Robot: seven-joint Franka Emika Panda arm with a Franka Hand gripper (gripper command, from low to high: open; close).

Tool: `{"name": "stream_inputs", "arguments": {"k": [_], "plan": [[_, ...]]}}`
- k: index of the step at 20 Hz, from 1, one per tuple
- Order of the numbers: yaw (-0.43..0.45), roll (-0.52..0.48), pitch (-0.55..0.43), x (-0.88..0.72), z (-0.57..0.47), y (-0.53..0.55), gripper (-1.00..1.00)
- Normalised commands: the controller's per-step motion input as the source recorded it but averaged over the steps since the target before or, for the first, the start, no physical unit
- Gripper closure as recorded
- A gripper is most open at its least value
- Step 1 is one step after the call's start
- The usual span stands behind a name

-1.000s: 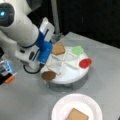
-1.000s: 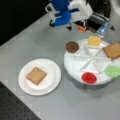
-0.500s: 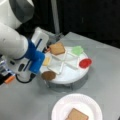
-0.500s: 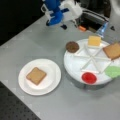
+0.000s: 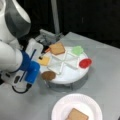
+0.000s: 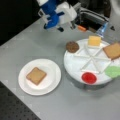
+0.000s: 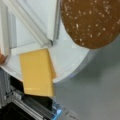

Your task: Ingredient selection for cheeseburger or sandwich

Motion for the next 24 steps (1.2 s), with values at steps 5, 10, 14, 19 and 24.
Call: {"name": "stream_inputs", "arguments": {"k": [5, 10, 14, 19, 24], "plan": [[0.019, 0.324, 0.063, 0.31, -0.03, -0.43, -1.00], [-0.050, 0.429, 0.067, 0.32, 0.00, -0.26, -1.00], [-0.021, 0.390, 0.057, 0.34, -0.07, -0.22, -1.00], [0.034, 0.310, 0.030, 0.34, -0.11, -0.18, -1.00], [0.095, 0.248, 0.005, 0.31, -0.11, -0.13, -1.00]]}}
